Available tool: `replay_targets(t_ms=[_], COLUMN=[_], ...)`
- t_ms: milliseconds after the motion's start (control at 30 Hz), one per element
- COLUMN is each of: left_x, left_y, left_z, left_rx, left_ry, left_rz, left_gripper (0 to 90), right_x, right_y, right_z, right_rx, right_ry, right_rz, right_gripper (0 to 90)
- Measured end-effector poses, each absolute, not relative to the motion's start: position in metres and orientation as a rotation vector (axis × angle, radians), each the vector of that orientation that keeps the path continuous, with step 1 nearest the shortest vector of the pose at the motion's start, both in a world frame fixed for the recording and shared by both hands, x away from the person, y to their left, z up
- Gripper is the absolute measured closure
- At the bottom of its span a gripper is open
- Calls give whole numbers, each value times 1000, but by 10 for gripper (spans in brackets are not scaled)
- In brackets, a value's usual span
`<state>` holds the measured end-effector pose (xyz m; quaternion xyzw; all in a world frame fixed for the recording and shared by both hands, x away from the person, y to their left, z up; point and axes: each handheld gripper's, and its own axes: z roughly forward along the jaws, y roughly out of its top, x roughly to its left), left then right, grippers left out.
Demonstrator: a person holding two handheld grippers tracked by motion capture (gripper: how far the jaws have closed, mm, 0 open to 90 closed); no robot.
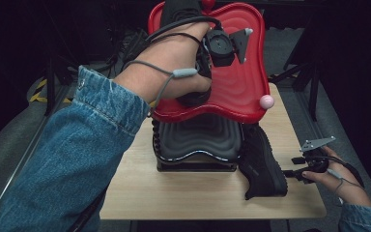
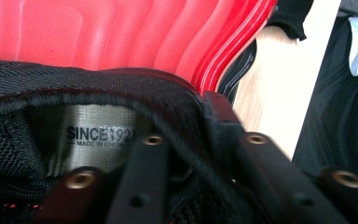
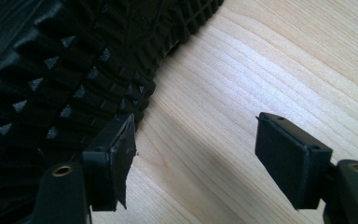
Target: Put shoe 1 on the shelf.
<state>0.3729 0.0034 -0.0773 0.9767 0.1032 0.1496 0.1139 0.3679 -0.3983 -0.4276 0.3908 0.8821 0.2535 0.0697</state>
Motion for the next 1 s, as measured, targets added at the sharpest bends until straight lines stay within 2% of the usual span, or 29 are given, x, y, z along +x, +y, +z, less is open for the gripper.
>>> replay_targets(t_ms=[33, 67, 133, 233, 633, 1000], left_x=[373, 374, 373, 369, 354, 345], left_y=[5, 7, 10, 13, 26, 55], left_z=[-76, -75, -73, -67, -45, -26], left_rx=[2840, 2836, 2823, 2790, 2734, 2683], left_ry=[322, 324, 340, 344, 359, 401], left_rz=[464, 465, 447, 464, 496, 514], left_gripper=[735, 654, 629, 517, 477, 464], right_x=[368, 368, 368, 368, 368, 369], right_y=[-398, -399, -399, -400, -398, -399], right_z=[-428, -428, -428, -428, -430, -430], right_rx=[1177, 1178, 1179, 1187, 1189, 1189], right_ry=[2655, 2654, 2654, 2649, 2656, 2655], right_rz=[762, 761, 761, 763, 762, 753], right_gripper=[304, 304, 304, 303, 304, 303])
